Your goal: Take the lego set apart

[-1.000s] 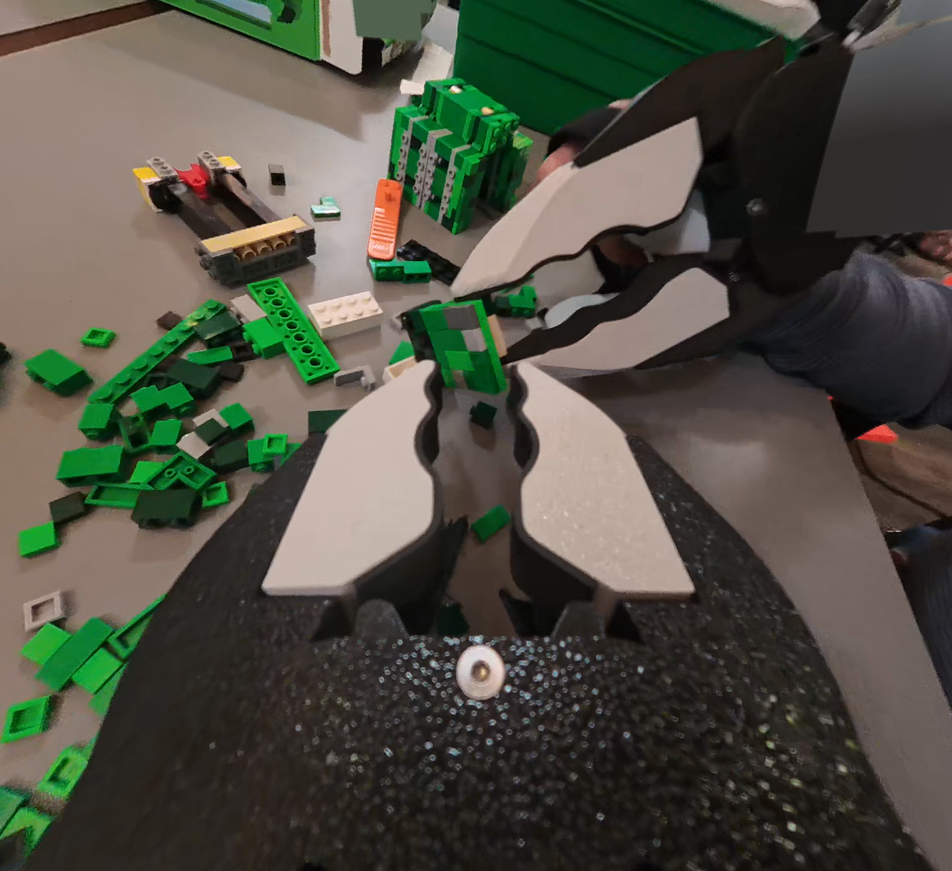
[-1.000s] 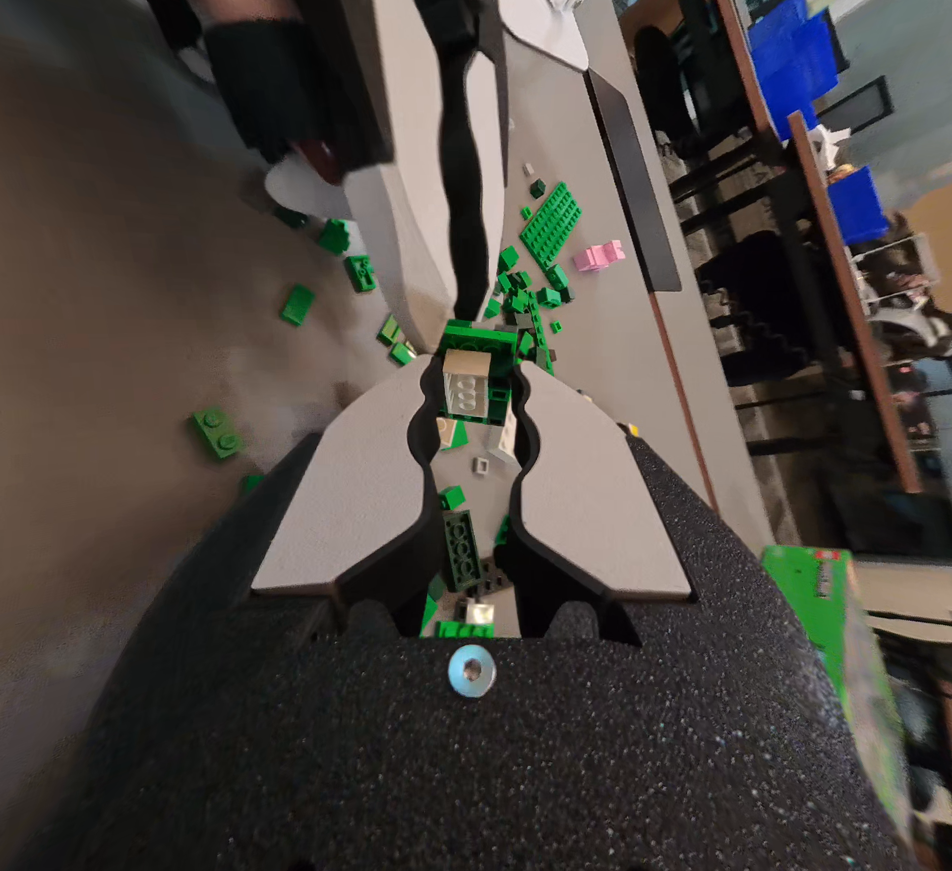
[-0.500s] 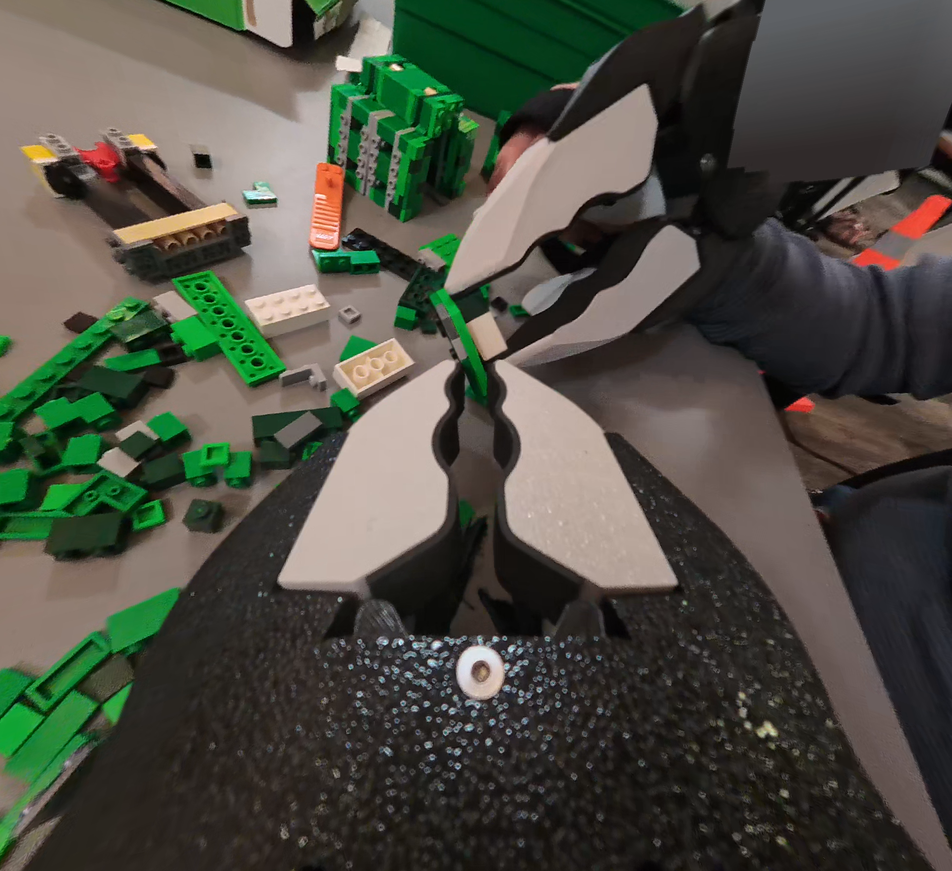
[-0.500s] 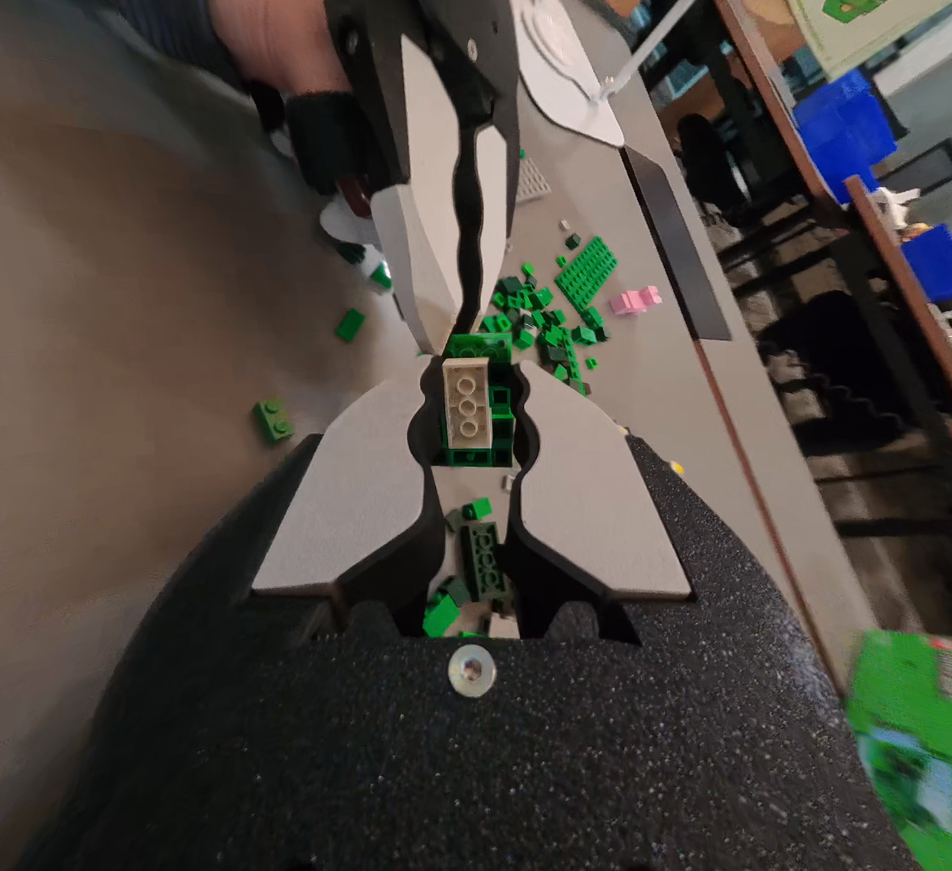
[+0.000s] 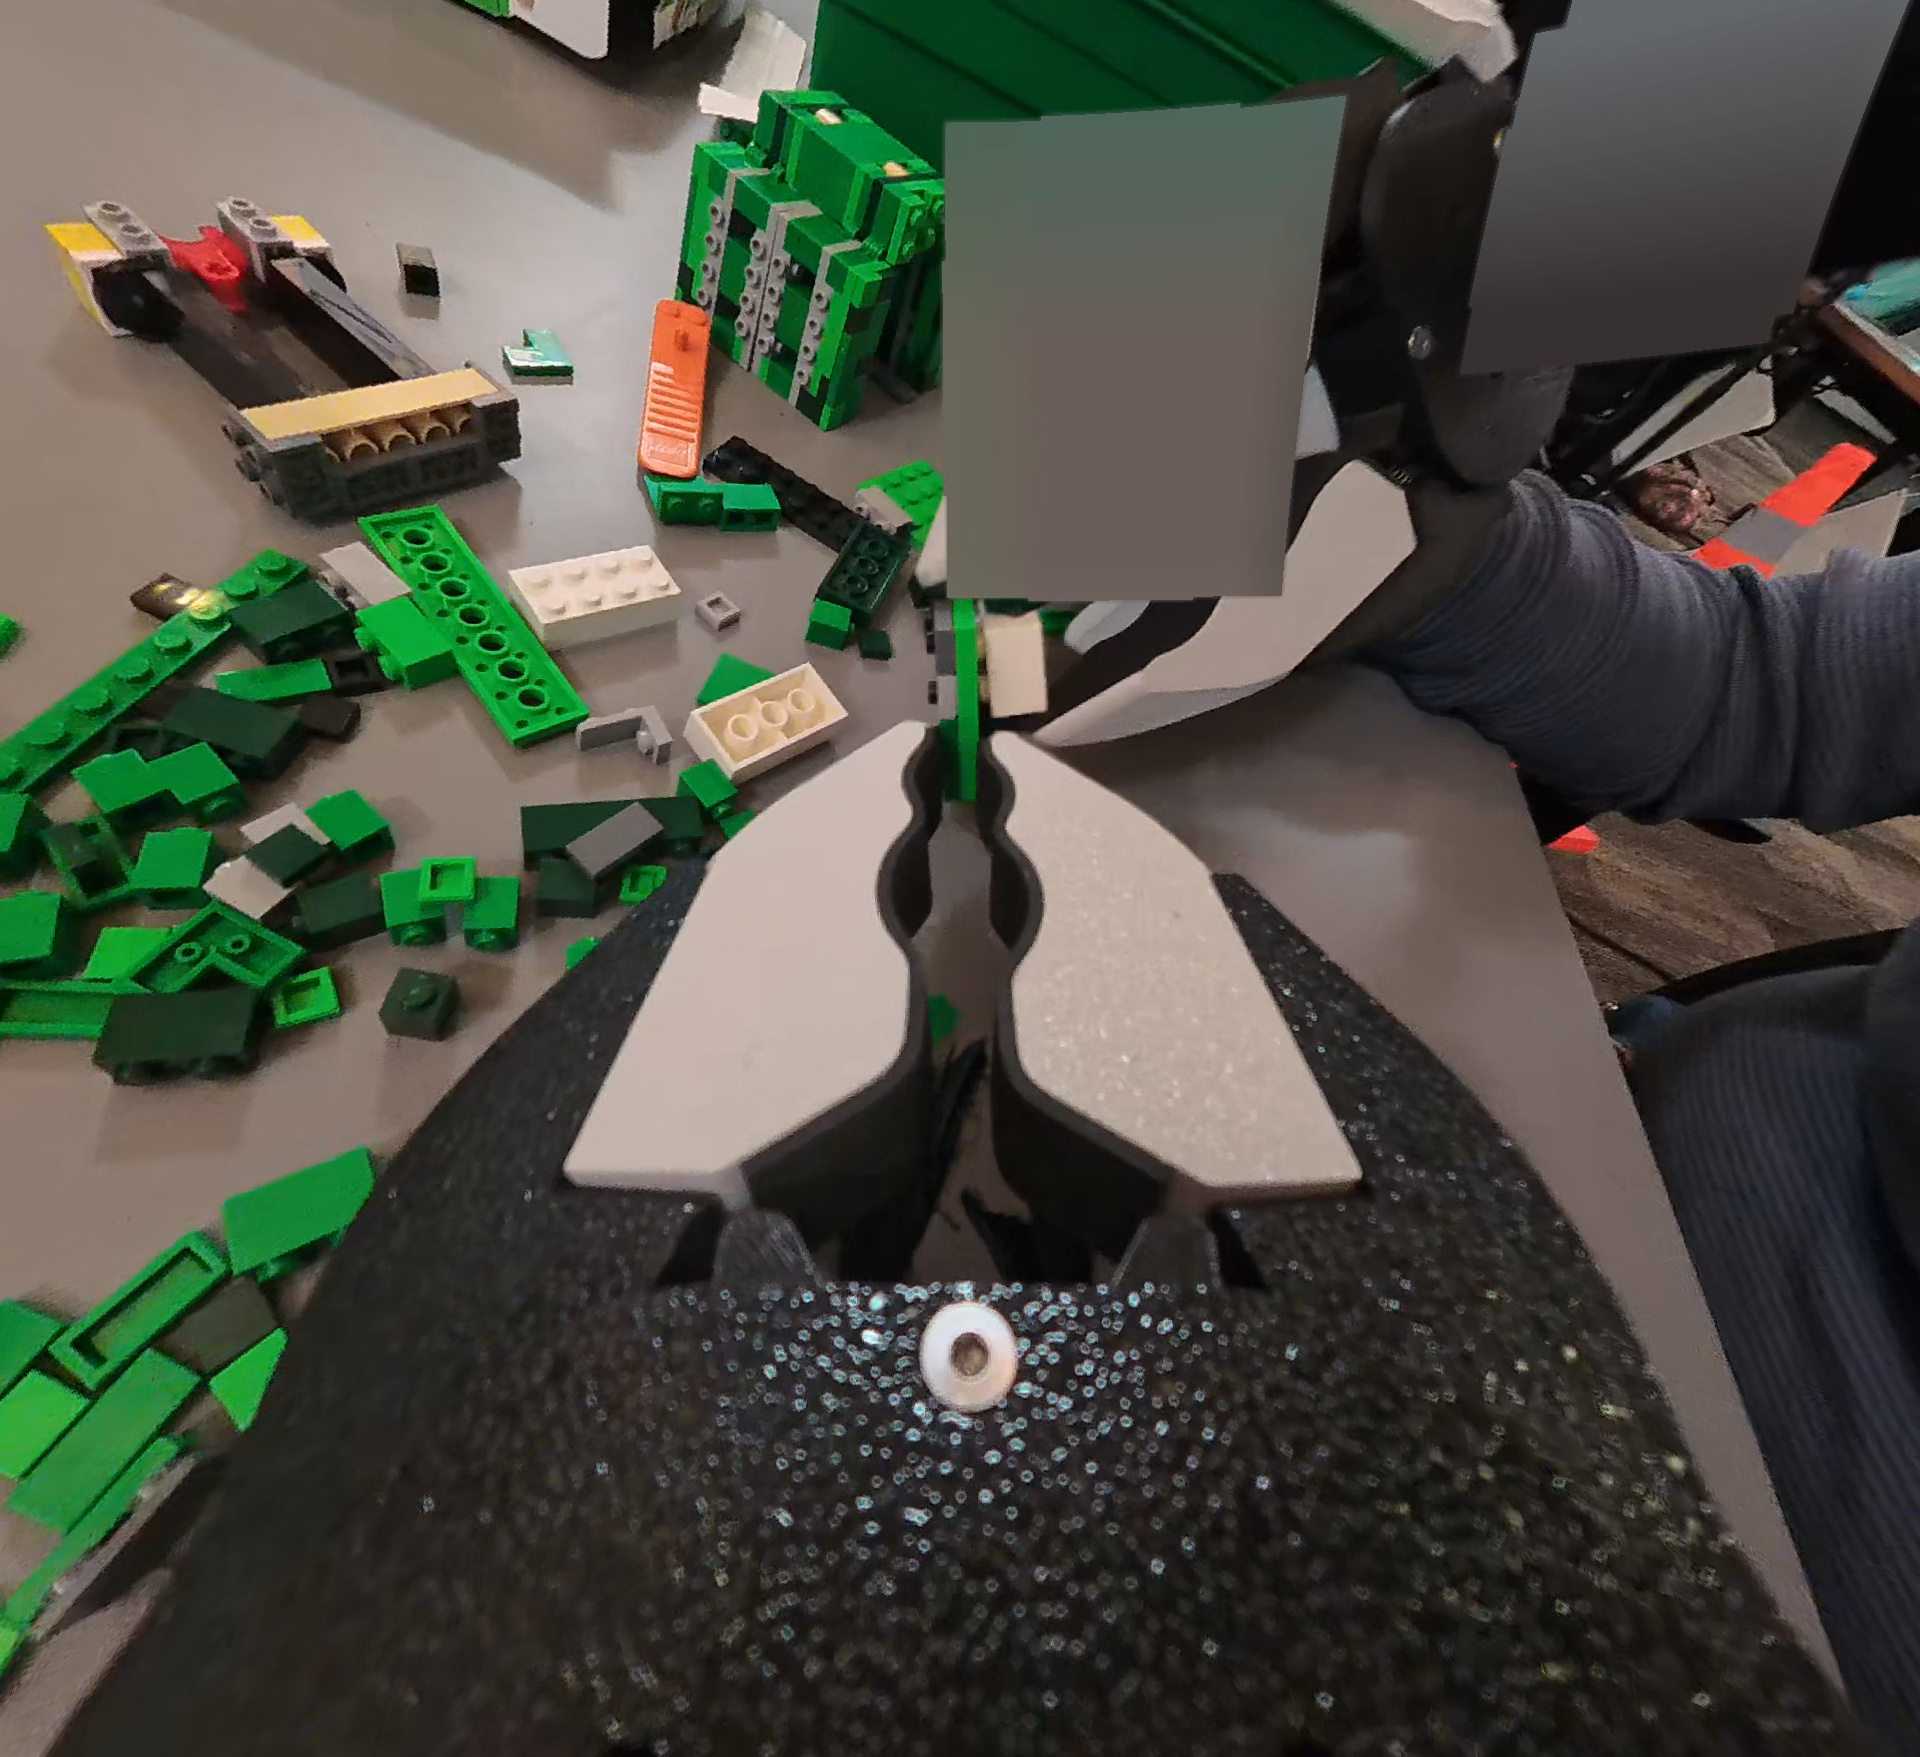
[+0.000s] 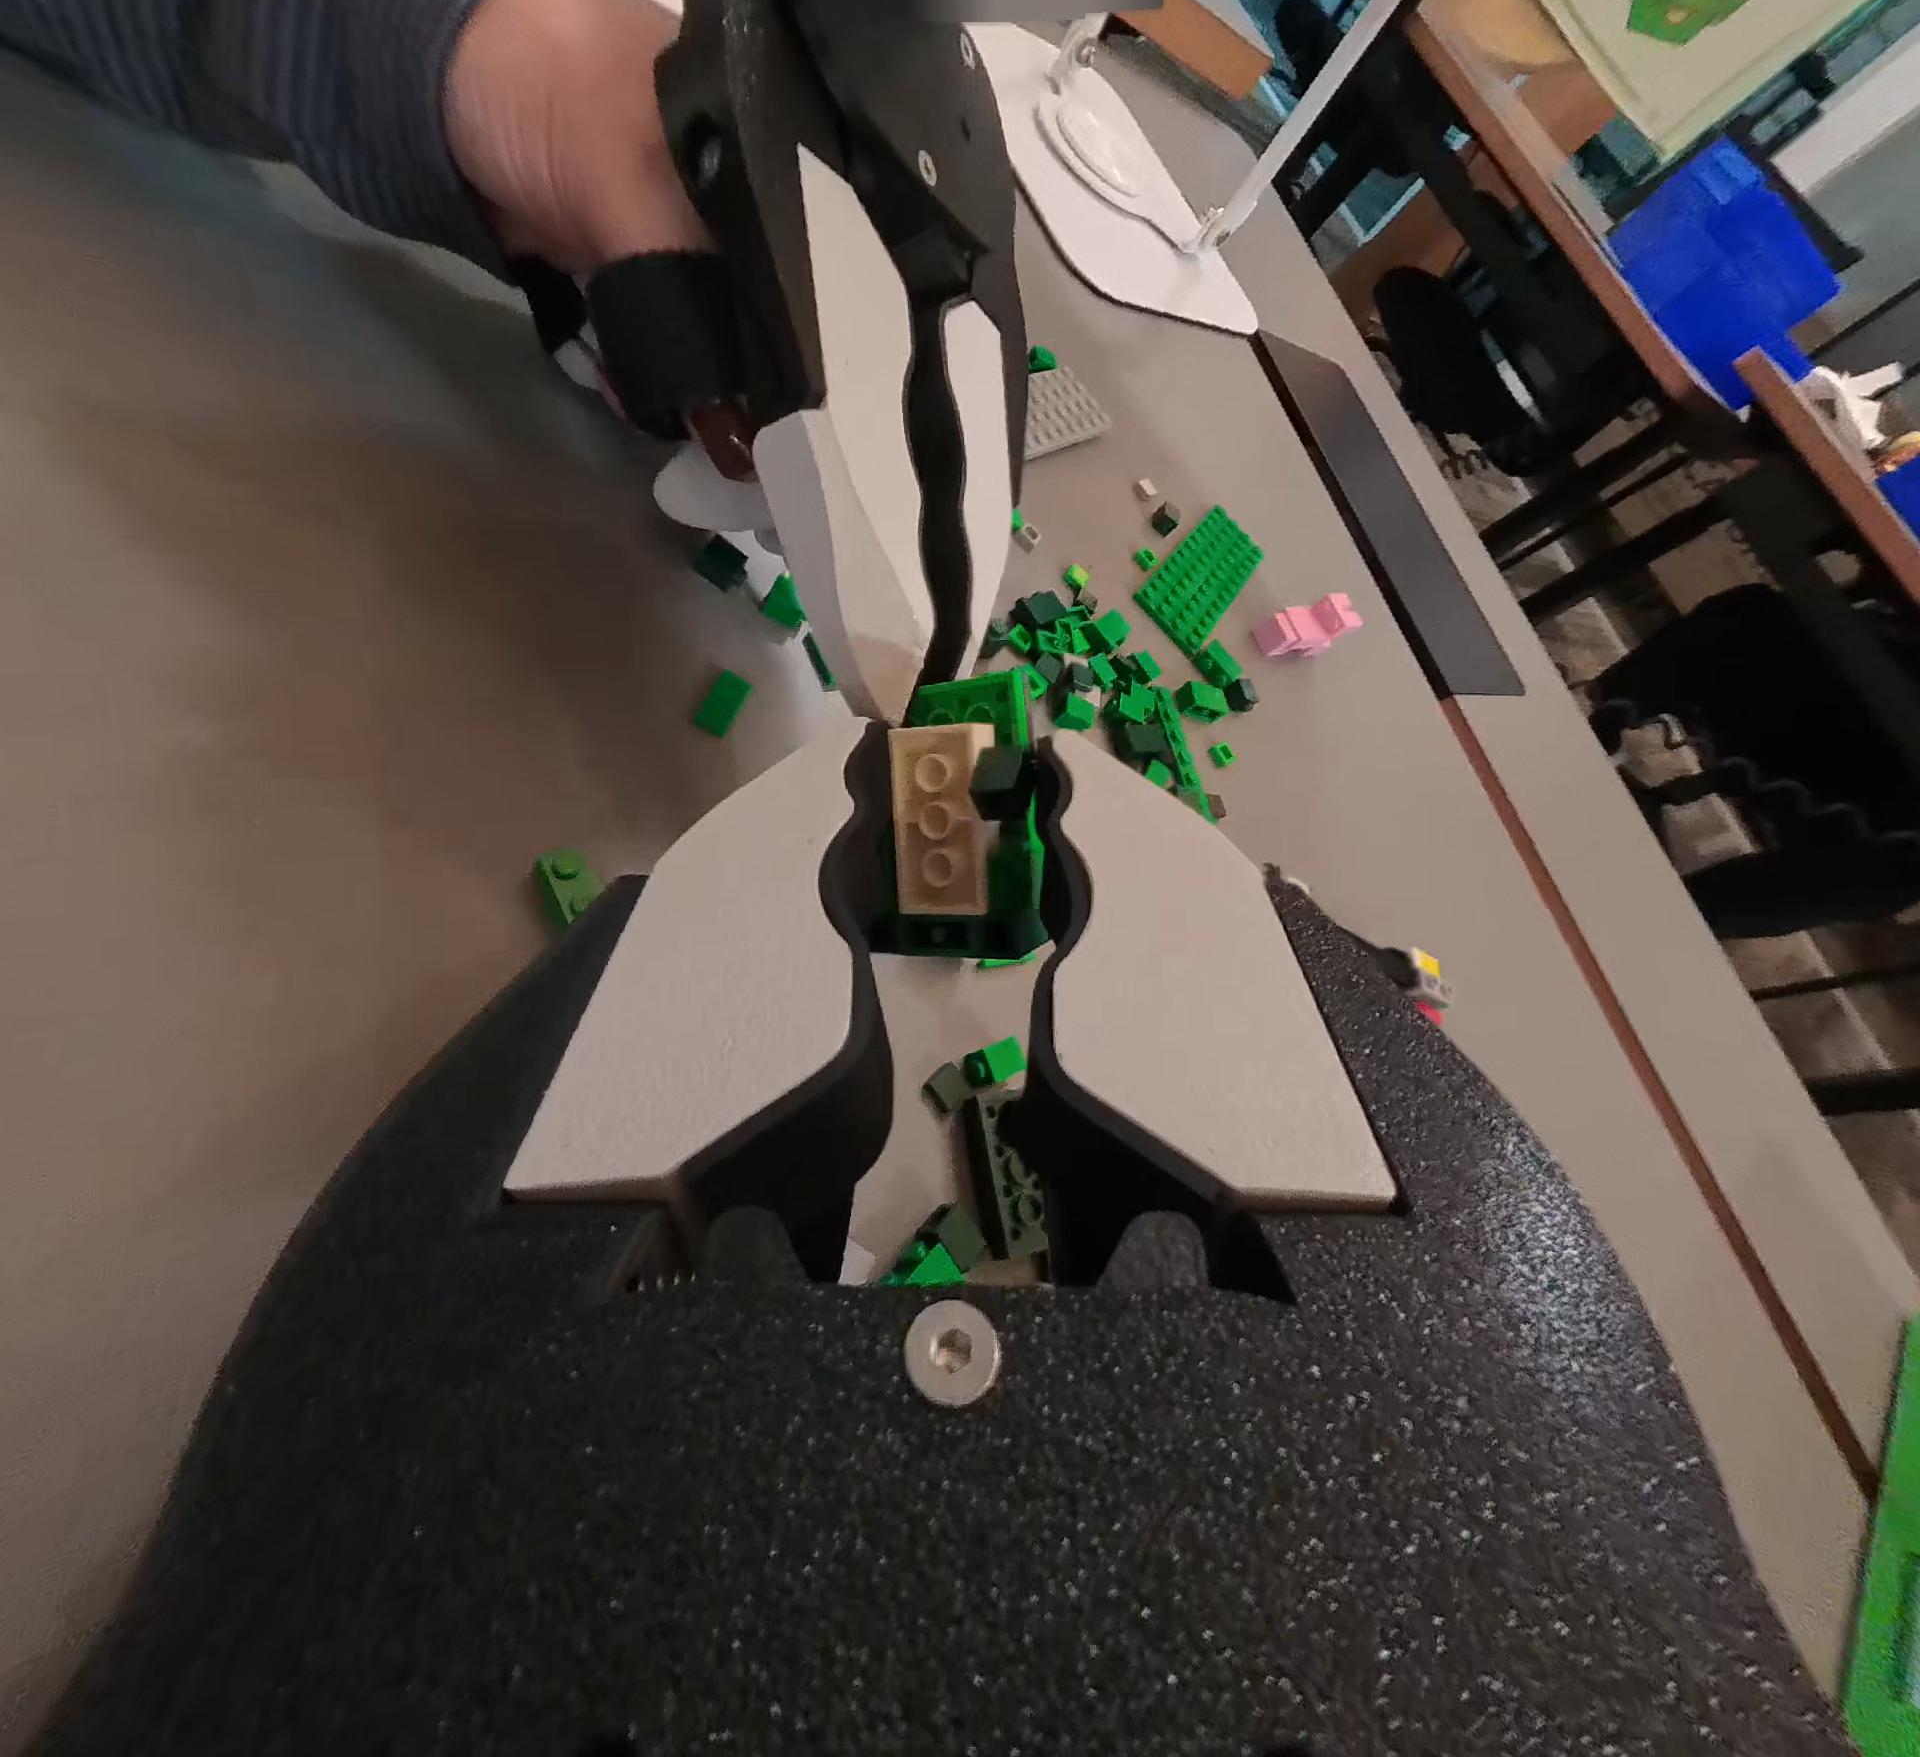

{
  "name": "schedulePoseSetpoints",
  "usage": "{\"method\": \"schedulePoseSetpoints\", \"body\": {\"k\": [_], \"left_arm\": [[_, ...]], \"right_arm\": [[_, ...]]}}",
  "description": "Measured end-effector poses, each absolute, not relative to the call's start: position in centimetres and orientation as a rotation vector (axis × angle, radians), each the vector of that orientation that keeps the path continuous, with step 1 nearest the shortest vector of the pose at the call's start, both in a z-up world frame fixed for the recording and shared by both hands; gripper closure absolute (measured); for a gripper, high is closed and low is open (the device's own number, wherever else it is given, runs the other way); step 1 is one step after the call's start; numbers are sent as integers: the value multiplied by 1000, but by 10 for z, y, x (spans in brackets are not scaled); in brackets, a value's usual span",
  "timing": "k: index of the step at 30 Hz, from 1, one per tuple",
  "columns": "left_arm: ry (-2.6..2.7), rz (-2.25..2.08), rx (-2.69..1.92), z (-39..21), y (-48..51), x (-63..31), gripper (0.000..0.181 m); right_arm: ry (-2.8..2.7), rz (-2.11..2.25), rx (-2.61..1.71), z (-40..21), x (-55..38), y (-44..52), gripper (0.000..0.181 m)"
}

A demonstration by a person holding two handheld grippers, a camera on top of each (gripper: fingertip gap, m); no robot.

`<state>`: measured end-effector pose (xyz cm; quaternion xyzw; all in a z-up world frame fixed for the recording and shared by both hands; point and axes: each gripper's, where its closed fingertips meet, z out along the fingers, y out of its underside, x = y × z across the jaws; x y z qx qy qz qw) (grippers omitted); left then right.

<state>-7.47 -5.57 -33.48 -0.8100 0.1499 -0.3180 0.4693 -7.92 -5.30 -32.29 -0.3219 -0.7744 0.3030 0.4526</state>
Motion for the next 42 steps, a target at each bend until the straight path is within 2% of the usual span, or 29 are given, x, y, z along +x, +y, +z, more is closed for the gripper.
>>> {"method": "schedulePoseSetpoints", "body": {"k": [6, 12, 16, 22, 26, 30, 42], "left_arm": [[282, -677, -2114, -354, -53, -89, 175], [181, -691, -2134, -357, -51, -99, 175], [145, -679, -2122, -357, -50, -103, 175], [130, -680, -1996, -340, -45, -105, 175], [183, -656, -1938, -332, -45, -101, 176], [247, -625, -1931, -331, -45, -95, 176], [384, -581, -2005, -343, -50, -89, 176]], "right_arm": [[-1921, 776, -869, -324, -72, -40, 157], [-2073, 690, -1007, -357, -62, -25, 157], [-2019, 788, -1113, -354, -70, -30, 142], [-1749, 1038, -1433, -342, -87, -21, 147], [-1552, 1290, -1569, -328, -91, -16, 163], [-1533, 1369, -1588, -327, -90, -16, 169], [-1920, 1036, -1230, -348, -67, -16, 173]]}}
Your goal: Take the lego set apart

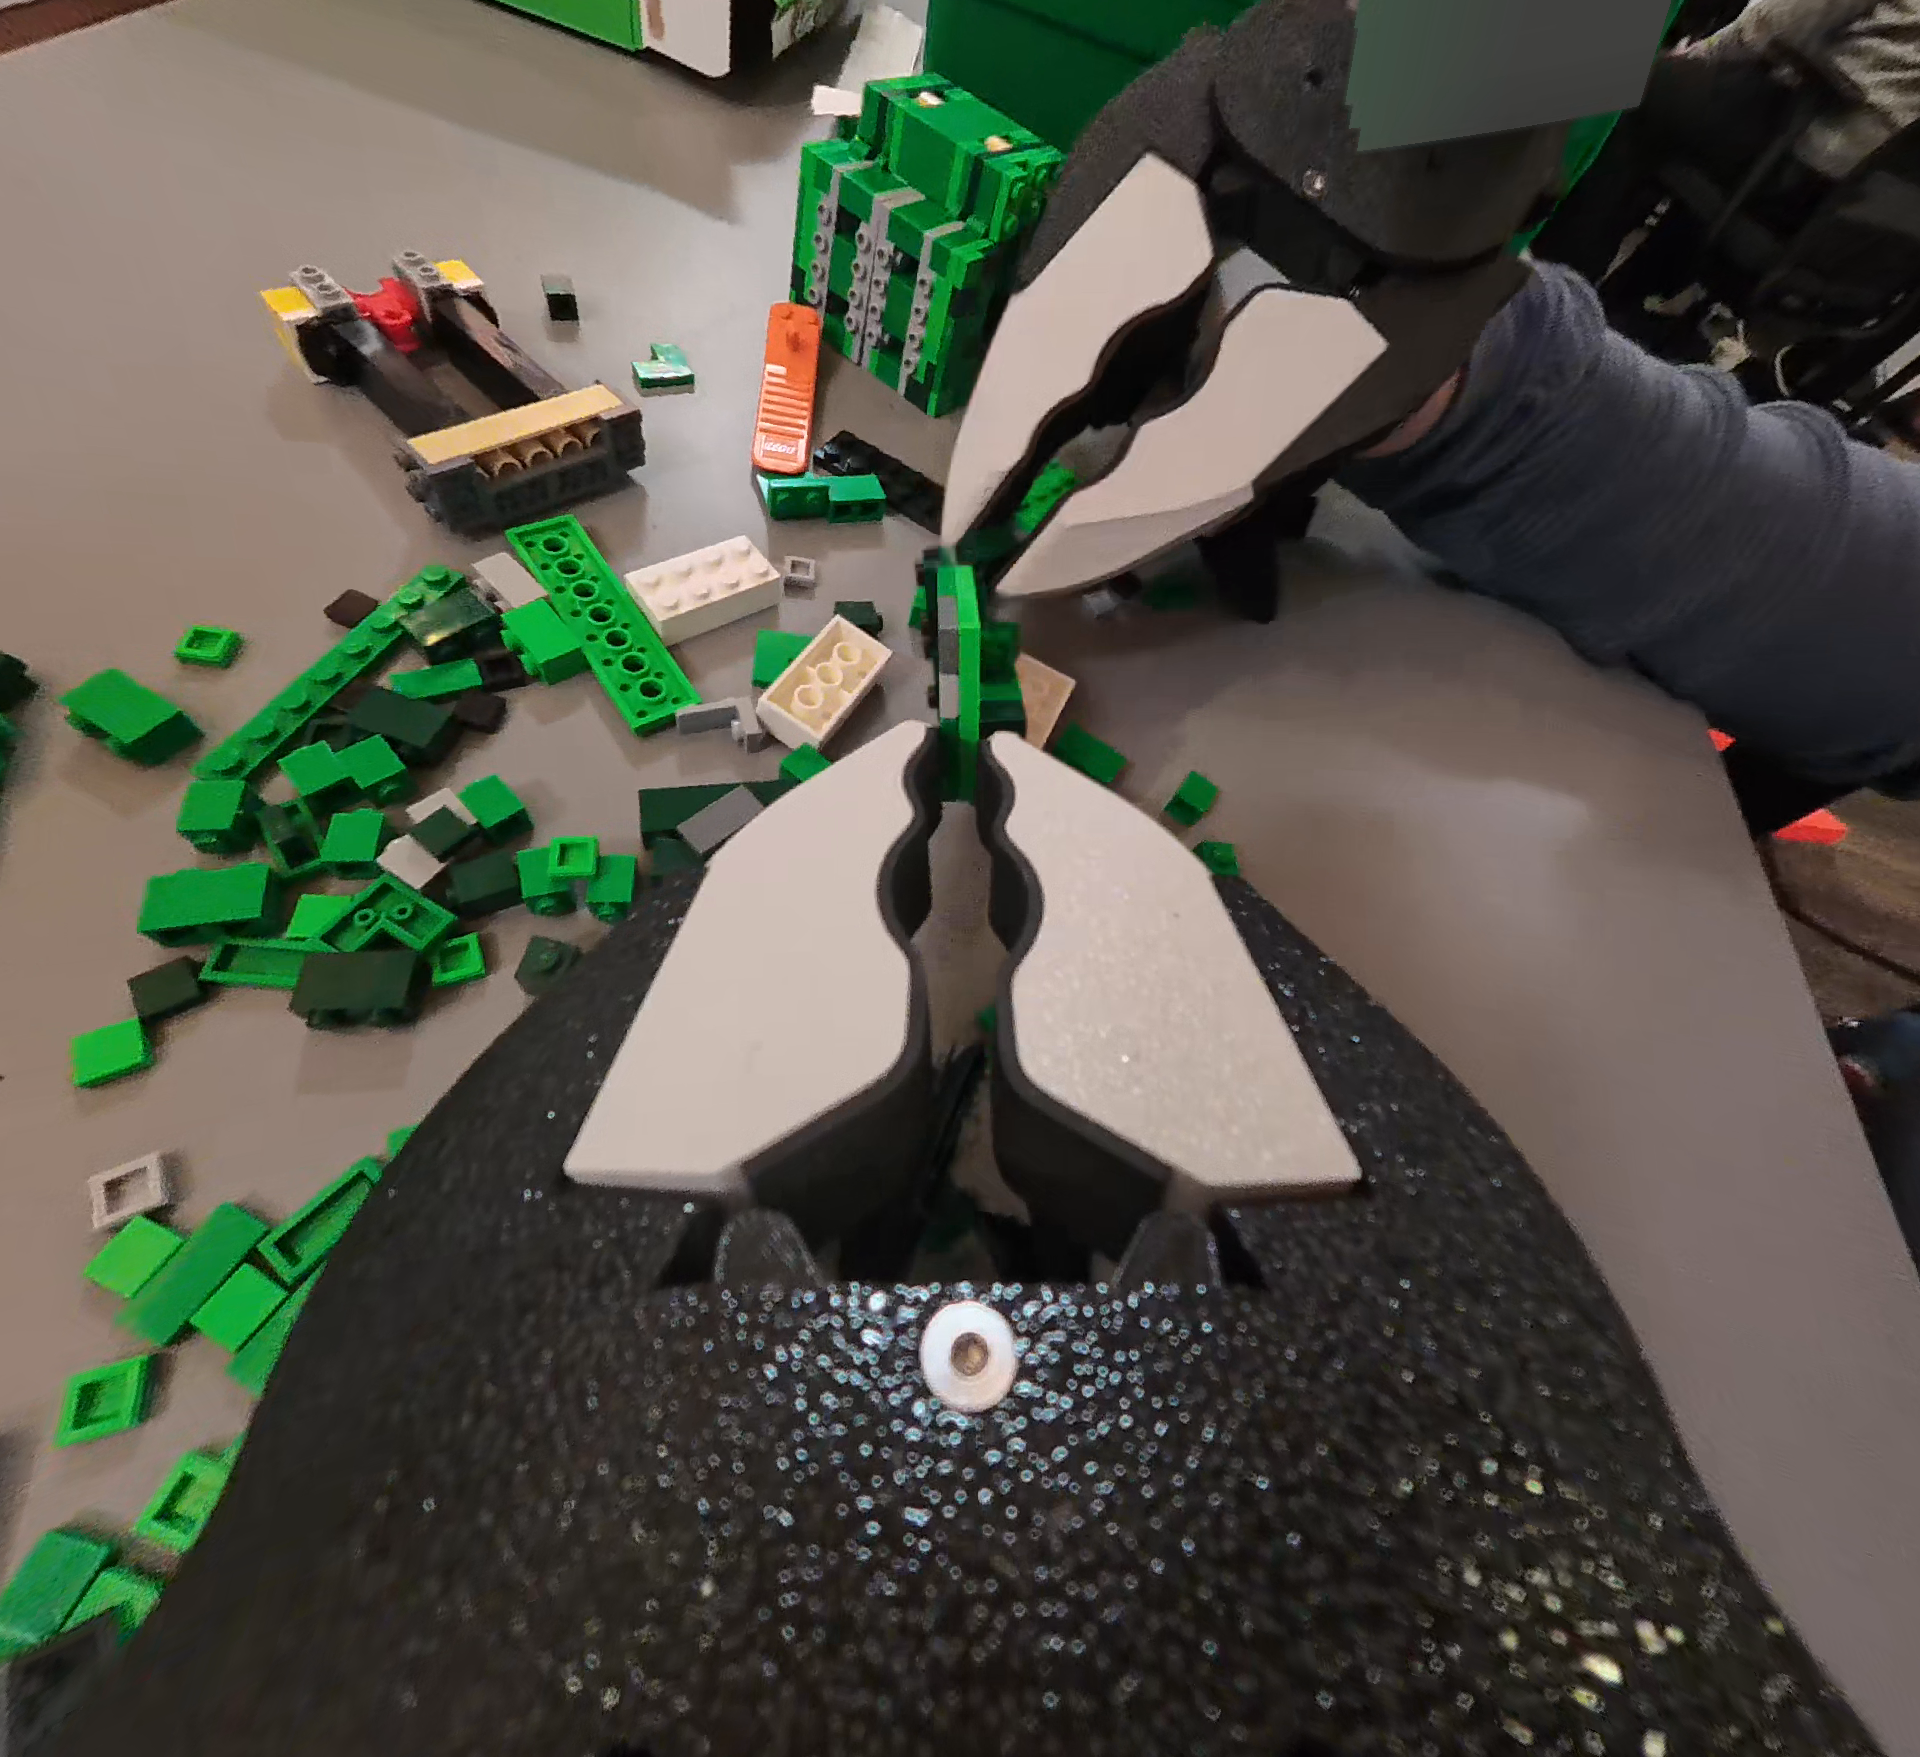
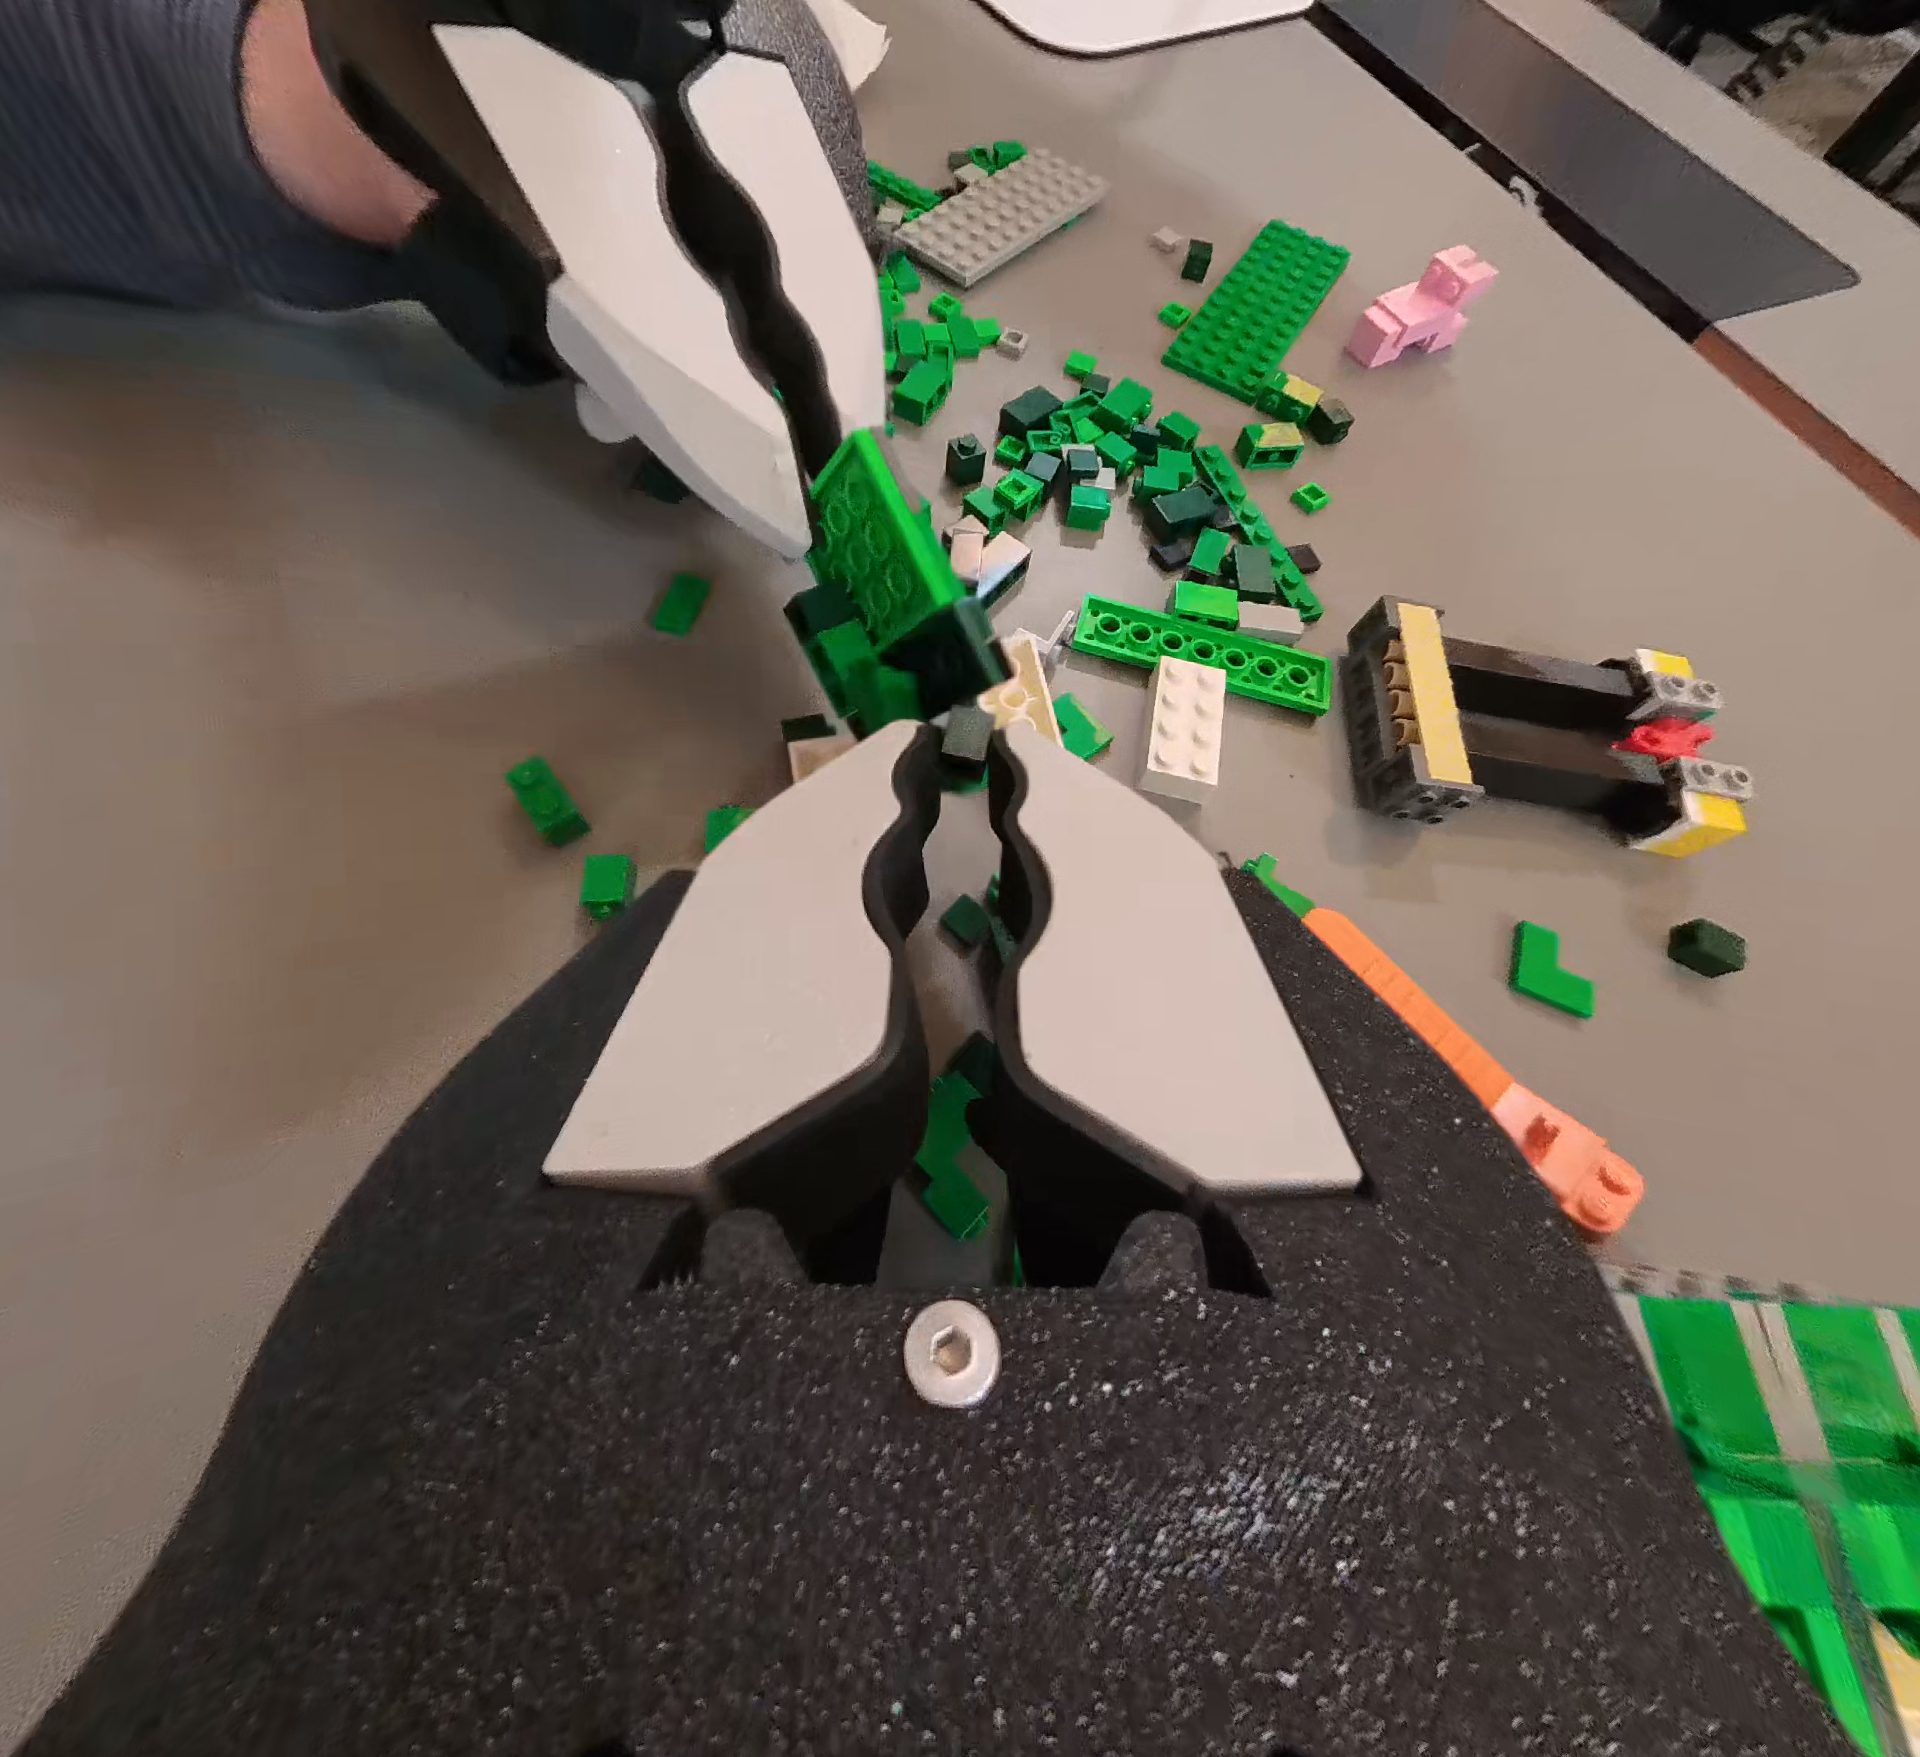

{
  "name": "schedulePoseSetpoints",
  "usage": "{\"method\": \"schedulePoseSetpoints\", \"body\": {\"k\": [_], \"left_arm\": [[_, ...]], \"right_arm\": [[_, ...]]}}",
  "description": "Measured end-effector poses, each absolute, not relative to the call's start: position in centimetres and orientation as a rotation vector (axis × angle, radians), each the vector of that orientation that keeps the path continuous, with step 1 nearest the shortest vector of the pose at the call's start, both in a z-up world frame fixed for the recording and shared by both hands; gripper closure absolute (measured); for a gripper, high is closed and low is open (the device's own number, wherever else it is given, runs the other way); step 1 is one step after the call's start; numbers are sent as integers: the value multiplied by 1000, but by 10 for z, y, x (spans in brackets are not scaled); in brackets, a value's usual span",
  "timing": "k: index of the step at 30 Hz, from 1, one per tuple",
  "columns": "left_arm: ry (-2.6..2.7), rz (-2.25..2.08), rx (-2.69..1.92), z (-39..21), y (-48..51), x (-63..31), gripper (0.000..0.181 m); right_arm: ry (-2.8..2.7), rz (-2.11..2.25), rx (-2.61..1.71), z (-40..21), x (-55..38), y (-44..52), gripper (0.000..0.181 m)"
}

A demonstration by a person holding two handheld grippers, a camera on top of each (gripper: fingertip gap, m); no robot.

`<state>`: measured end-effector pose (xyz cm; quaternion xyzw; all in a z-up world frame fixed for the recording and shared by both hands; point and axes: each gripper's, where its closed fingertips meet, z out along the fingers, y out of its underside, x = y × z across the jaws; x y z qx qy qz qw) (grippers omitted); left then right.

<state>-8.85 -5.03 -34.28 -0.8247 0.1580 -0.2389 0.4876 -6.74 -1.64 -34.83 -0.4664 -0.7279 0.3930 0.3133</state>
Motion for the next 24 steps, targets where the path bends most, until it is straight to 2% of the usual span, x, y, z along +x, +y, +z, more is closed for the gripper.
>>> {"method": "schedulePoseSetpoints", "body": {"k": [5, 9, 11, 15, 21, 24], "left_arm": [[300, -562, -1979, -338, -46, -97, 176], [203, -549, -1913, -329, -42, -106, 176], [163, -580, -1892, -326, -41, -107, 176], [127, -601, -1899, -327, -39, -106, 176], [77, -730, -1913, -328, -42, -103, 175], [109, -766, -1926, -329, -44, -97, 175]], "right_arm": [[-1842, 1102, -1321, -342, -73, -17, 172], [-1776, 1182, -1444, -342, -80, -20, 146], [-1742, 1167, -1452, -339, -83, -19, 140], [-1710, 995, -1364, -333, -90, -16, 148], [-1837, 472, -773, -324, -86, -33, 158], [-1917, 294, -670, -339, -89, -37, 158]]}}
